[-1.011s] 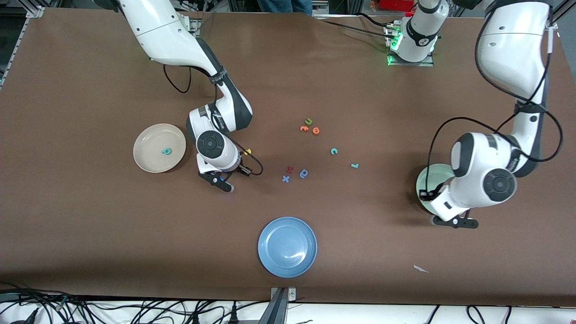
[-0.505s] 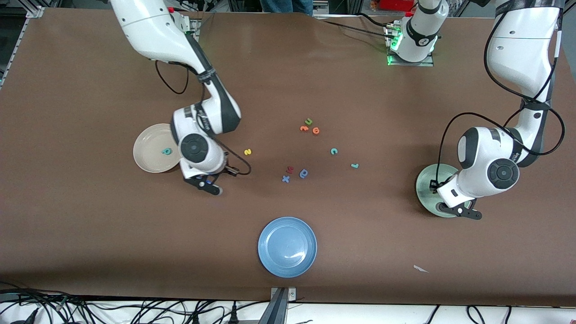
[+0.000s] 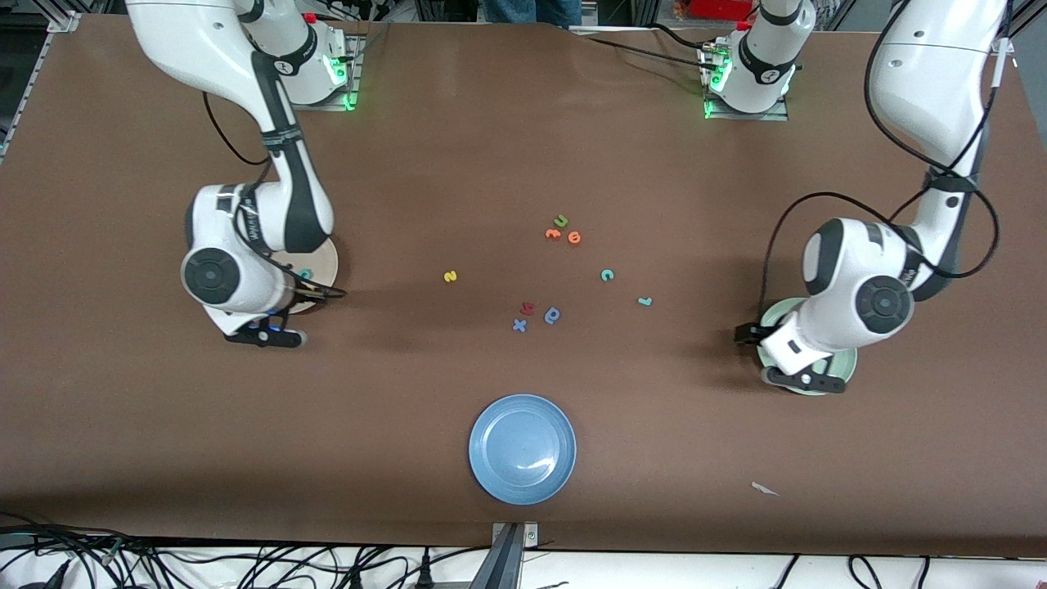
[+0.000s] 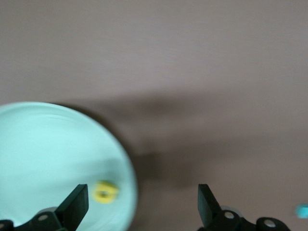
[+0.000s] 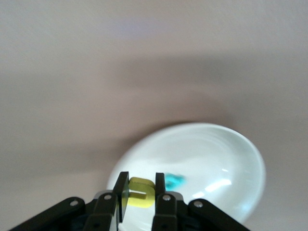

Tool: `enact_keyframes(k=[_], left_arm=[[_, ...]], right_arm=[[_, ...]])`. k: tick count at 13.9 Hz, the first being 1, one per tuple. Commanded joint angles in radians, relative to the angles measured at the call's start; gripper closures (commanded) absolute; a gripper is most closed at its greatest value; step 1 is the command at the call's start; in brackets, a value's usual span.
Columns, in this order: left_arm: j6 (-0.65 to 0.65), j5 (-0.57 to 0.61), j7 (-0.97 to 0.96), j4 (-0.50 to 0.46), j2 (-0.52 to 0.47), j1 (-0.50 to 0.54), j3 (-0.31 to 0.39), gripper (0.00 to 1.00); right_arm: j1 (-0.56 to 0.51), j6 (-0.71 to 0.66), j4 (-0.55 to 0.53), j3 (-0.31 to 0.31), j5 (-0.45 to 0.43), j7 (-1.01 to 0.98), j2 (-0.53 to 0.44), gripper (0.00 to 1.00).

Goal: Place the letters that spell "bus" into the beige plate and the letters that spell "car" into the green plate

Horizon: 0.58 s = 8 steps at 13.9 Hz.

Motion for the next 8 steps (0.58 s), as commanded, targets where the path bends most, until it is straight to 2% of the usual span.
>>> enact_keyframes(k=[1,3,4,5,6,7,8], left_arm=[[0.025,-0.030,-0.150,-0.056,-0.023,-0.003,-0.069,0.00],[0.116,-0.018,-0.279,-0.123,-0.030,-0.006,-0.129,0.01],[0.171,-0.015,-0.321,-0.165,-0.038,-0.020,-0.143,0.02],[0.219,-0.015,-0.356,-0.195,-0.041,-0.050,-0.143,0.02],[0.245,-0.010,-0.397,-0.208,-0.040,-0.079,-0.140,0.03],[0.253,0.019,-0.450,-0.210,-0.034,-0.102,-0.140,0.04],[0.253,0.075,-0.520,-0.208,-0.028,-0.119,-0.141,0.06]], right_arm=[[0.010,0.039,-0.174,-0.041,0.000,-0.132,-0.076,0.84],[0.010,0.090,-0.250,-0.049,0.000,-0.167,-0.076,0.83],[0.010,0.111,-0.267,-0.049,0.002,-0.169,-0.075,0.80],[0.010,0.118,-0.268,-0.047,0.002,-0.170,-0.072,0.65],[0.010,0.116,-0.268,-0.047,0.002,-0.174,-0.070,0.26],[0.010,0.107,-0.261,-0.047,0.005,-0.172,-0.075,0.07],[0.010,0.102,-0.255,-0.047,0.005,-0.166,-0.090,0.06]])
